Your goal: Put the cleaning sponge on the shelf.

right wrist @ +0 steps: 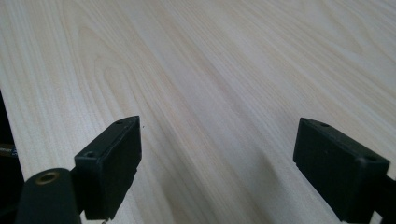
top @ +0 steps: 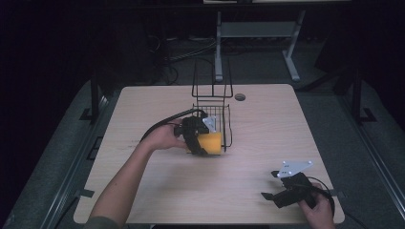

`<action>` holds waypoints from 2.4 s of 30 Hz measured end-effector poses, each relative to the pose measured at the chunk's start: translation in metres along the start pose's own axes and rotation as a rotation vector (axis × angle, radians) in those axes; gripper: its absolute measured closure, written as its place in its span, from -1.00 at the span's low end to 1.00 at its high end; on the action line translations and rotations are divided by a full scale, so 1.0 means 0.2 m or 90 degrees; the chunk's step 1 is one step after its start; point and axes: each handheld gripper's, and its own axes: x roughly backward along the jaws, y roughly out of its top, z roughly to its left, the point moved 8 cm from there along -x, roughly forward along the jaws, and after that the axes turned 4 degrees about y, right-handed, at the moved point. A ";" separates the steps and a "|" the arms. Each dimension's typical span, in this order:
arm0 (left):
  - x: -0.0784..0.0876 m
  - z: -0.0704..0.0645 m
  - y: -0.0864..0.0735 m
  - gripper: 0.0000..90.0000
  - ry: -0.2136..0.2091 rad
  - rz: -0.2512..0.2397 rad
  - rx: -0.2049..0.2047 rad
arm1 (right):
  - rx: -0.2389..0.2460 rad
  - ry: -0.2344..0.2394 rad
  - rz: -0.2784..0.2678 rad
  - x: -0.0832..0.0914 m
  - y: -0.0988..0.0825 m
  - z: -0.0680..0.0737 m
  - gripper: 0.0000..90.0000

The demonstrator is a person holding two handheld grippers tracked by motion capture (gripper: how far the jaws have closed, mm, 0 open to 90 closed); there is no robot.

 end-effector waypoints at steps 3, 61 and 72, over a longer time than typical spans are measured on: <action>0.00 0.02 -0.01 -0.53 0.001 -0.007 0.013 | -0.001 0.001 0.002 0.00 0.00 0.00 -0.67; -0.21 0.34 0.05 -0.53 -0.009 0.020 0.040 | 0.000 0.009 0.009 0.00 -0.02 -0.02 -0.67; -0.23 0.35 0.04 -0.54 -0.013 0.023 0.049 | 0.001 0.009 0.014 0.00 -0.03 -0.02 -0.67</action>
